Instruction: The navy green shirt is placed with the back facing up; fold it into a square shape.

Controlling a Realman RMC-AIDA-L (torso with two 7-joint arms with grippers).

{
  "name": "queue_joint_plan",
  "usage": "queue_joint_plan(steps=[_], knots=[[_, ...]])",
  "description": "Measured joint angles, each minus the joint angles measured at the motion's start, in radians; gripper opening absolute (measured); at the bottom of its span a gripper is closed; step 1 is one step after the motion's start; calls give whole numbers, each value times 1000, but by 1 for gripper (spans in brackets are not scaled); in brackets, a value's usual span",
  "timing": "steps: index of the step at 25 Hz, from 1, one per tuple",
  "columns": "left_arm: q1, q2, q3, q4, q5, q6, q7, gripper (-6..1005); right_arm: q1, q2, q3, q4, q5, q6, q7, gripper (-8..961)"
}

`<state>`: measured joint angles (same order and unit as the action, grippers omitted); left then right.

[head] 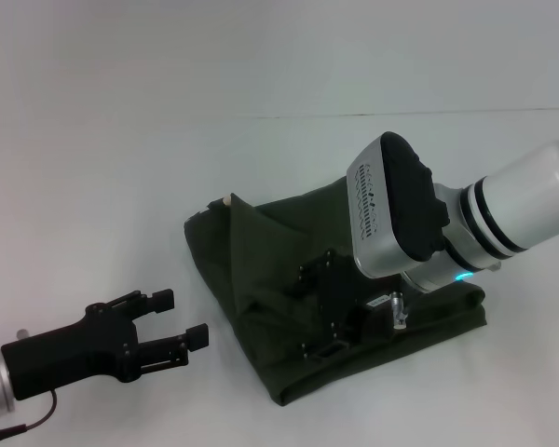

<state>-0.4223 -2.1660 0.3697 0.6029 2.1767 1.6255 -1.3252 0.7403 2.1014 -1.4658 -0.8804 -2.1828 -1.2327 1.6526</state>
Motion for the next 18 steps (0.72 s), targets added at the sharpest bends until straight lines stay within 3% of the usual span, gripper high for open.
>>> queue_joint_plan(steps=[18], knots=[[1,0,0,-2,0,-10,-2,909,2,0,-48,-13,-1,15,4,777]])
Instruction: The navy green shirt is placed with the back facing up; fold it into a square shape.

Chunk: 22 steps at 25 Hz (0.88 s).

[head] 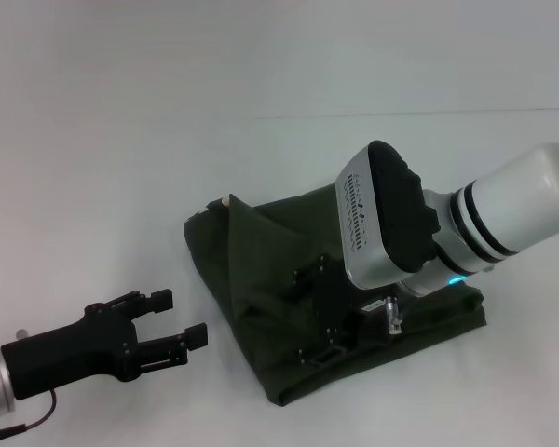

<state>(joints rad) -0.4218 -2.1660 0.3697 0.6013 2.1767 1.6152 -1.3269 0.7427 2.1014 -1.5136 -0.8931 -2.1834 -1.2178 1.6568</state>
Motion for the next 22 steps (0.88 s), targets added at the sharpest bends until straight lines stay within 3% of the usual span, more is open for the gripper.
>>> queue_joint_plan(steps=[22], knots=[[0,0,-9,-5,0,0,-2,908,-7,-1,-16,-38,-46,-6,4,775]])
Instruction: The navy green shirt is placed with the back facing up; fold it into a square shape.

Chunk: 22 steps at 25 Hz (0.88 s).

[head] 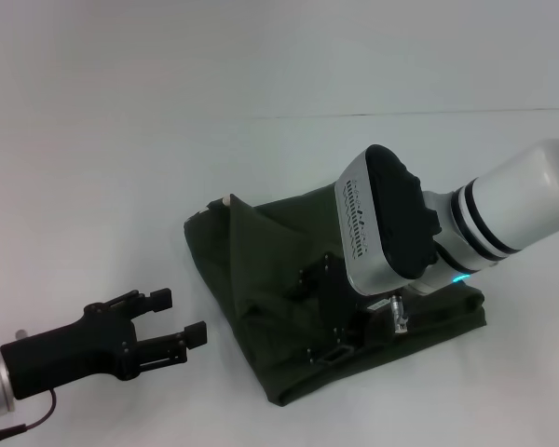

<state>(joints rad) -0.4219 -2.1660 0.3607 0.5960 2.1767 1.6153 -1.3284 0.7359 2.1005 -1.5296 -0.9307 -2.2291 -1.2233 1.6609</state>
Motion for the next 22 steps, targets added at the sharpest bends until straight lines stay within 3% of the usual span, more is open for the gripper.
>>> queue_joint_plan(steps=[22], knots=[[-1,2,-14,-3,0,-12,0,907,11,1,-44,-17,-19,3,2,773]])
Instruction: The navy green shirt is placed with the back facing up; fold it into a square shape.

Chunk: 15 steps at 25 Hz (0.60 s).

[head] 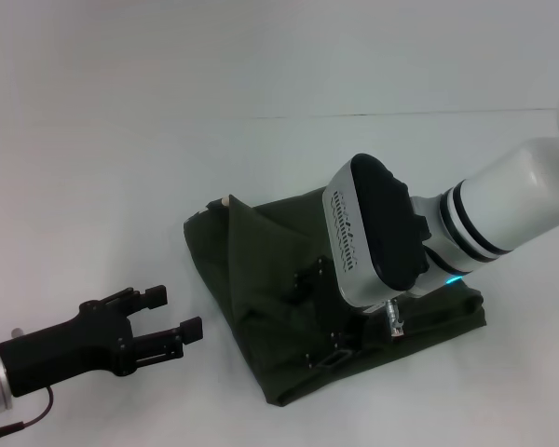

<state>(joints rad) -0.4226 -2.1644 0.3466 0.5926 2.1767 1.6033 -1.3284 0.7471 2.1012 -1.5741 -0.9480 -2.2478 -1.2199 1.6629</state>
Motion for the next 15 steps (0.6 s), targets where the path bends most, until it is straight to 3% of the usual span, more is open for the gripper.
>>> queue_joint_plan(steps=[15], knots=[[0,0,0,-1,0,-2,0,907,2,0,-16,0,1,21,0,771]])
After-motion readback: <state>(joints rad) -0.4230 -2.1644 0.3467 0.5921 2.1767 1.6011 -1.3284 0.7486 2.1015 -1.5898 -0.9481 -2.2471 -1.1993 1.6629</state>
